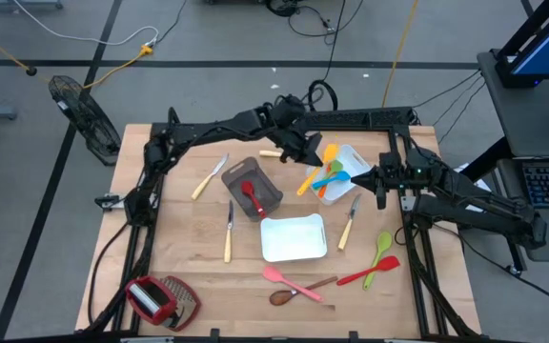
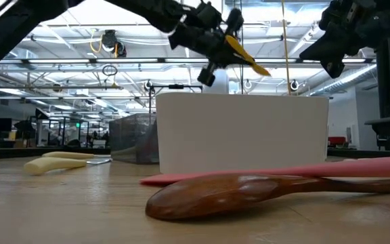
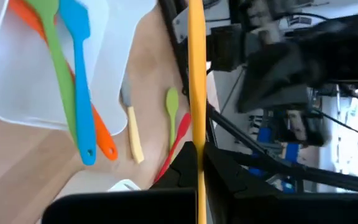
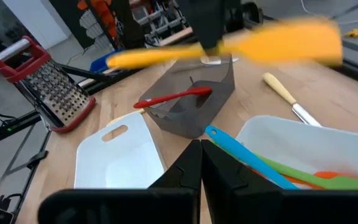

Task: Pick & Place Kitchen Items
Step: Put the yellow spatula into the top white bin

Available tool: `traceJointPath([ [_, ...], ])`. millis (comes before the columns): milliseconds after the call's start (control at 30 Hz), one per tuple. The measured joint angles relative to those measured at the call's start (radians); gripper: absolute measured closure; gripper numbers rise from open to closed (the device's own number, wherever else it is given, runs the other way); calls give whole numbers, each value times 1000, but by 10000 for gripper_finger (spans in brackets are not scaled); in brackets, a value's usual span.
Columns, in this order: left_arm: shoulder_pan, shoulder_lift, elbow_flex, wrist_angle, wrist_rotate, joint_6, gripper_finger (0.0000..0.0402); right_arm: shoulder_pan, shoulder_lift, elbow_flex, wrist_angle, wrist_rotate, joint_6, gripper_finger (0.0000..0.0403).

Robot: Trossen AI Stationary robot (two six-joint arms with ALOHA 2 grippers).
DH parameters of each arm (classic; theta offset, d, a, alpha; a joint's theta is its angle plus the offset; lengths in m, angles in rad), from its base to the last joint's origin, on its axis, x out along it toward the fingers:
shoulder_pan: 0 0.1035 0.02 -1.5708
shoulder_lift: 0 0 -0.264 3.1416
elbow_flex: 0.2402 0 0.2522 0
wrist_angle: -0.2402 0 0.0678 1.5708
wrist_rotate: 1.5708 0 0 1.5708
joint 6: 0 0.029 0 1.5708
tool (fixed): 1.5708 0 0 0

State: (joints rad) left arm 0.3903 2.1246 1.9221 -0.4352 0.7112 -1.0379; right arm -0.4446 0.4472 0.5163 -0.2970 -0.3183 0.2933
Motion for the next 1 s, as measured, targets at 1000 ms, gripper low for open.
traceJointPath([
  [1000, 1, 152, -1, 212, 93, -244, 401, 0, 24, 0, 38, 2, 124, 403],
])
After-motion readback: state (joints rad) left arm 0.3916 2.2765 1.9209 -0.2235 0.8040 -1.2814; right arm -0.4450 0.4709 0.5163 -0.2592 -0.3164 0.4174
